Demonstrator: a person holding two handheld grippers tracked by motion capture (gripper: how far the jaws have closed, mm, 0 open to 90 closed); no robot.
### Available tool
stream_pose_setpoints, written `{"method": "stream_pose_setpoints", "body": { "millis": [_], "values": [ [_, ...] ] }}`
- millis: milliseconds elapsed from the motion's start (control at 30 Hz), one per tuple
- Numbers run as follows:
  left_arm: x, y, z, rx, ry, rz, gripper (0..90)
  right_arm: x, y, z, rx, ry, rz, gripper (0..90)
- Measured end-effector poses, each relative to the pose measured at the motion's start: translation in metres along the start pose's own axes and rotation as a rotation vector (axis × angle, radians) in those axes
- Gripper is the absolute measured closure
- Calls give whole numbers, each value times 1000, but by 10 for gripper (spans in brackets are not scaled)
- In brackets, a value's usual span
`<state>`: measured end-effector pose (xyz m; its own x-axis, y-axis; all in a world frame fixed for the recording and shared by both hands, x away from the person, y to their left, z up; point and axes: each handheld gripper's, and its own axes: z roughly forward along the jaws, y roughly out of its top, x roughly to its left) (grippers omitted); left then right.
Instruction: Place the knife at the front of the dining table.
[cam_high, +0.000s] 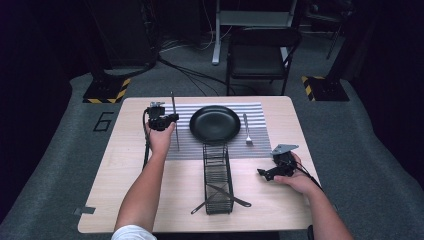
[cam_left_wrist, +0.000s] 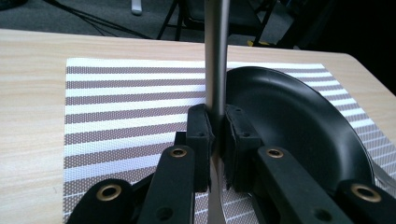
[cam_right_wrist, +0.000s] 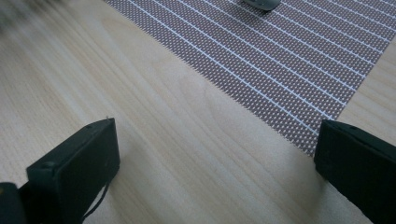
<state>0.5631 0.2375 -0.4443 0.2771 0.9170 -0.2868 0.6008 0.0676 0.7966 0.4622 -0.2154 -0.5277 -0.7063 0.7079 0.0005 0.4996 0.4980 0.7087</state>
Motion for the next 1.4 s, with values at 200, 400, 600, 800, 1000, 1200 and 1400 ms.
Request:
{"method": "stream_pose_setpoints", "body": {
  "millis": [200, 400, 600, 800, 1000, 1200, 1400],
  "values": [
    [-2, 2, 12, 14, 14, -7, 820, 0, 0, 0, 0, 0, 0, 0],
    [-1, -2, 25, -4, 43, -48, 820, 0, 0, 0, 0, 1, 0, 0],
    [7, -7, 36, 3, 65, -102, 822, 0, 0, 0, 1, 3, -1, 0],
    [11, -12, 44, 18, 94, -126, 823, 0, 0, 0, 0, 4, -1, 0],
    [12, -15, 51, 17, 105, -148, 824, 0, 0, 0, 0, 4, 0, 0],
    [15, -21, 59, 33, 122, -183, 824, 0, 0, 0, 0, 4, -1, 0],
    [19, -23, 64, 30, 153, -194, 824, 0, 0, 0, 0, 4, 0, 0]
  ]
}}
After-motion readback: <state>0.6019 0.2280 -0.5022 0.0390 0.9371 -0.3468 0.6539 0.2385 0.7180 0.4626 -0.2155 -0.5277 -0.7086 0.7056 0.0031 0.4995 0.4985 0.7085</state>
